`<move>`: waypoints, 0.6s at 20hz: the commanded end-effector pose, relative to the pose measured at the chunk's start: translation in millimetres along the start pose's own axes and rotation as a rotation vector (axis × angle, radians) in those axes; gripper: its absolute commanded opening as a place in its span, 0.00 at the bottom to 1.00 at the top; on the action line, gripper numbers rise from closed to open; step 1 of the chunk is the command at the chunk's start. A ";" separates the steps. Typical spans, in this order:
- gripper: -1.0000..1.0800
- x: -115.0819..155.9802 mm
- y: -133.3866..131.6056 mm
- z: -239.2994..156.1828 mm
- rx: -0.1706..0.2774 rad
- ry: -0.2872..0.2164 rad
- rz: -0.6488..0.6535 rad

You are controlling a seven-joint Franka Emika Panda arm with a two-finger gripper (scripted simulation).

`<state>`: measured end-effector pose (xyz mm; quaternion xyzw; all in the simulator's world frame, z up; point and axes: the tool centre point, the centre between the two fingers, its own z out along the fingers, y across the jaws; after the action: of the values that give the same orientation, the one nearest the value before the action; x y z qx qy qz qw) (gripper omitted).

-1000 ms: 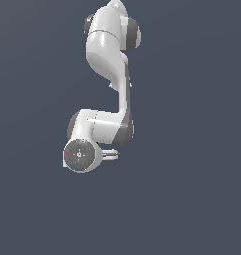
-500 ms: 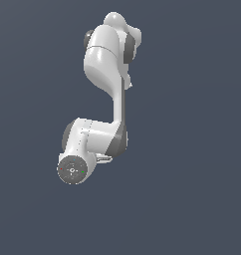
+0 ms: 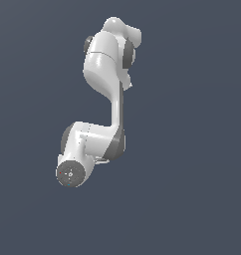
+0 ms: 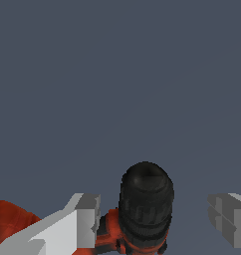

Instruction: Pick up the object and move it to a goal position.

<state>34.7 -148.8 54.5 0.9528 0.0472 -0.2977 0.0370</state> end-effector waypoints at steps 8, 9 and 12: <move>0.81 -0.4 -0.1 4.6 0.000 0.000 0.000; 0.81 -0.5 -0.1 6.1 0.000 0.000 0.000; 0.81 -0.7 -0.1 12.8 0.000 -0.001 0.000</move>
<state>29.1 -149.6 47.1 0.9527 0.0474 -0.2978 0.0370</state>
